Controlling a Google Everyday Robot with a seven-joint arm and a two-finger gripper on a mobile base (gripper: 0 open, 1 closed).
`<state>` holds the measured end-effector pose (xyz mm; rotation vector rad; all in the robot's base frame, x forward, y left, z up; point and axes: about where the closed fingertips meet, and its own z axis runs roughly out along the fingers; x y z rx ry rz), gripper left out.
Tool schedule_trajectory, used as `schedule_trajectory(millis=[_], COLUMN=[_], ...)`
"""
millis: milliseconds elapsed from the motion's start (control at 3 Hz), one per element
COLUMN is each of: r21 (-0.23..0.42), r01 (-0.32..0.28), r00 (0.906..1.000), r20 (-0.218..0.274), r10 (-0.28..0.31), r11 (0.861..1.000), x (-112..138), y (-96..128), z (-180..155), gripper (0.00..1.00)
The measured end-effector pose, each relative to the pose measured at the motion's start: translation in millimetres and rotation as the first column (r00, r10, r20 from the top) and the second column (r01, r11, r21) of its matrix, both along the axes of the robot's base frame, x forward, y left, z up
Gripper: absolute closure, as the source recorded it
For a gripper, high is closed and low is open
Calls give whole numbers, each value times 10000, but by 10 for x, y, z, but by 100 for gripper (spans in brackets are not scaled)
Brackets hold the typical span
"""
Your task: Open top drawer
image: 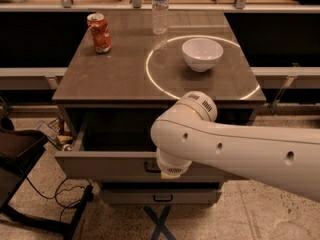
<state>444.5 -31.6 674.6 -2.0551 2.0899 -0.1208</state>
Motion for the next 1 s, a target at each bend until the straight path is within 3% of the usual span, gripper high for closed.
schedule_trajectory(millis=[667,1000], r21=[85,241], r01=[-123,-335], r00=[9998,9987], r20=[-129,-378], r10=[124,344], r11=[9999,9991], x=[88,255], y=[-205,-587], z=[179,520], gripper=[100,100])
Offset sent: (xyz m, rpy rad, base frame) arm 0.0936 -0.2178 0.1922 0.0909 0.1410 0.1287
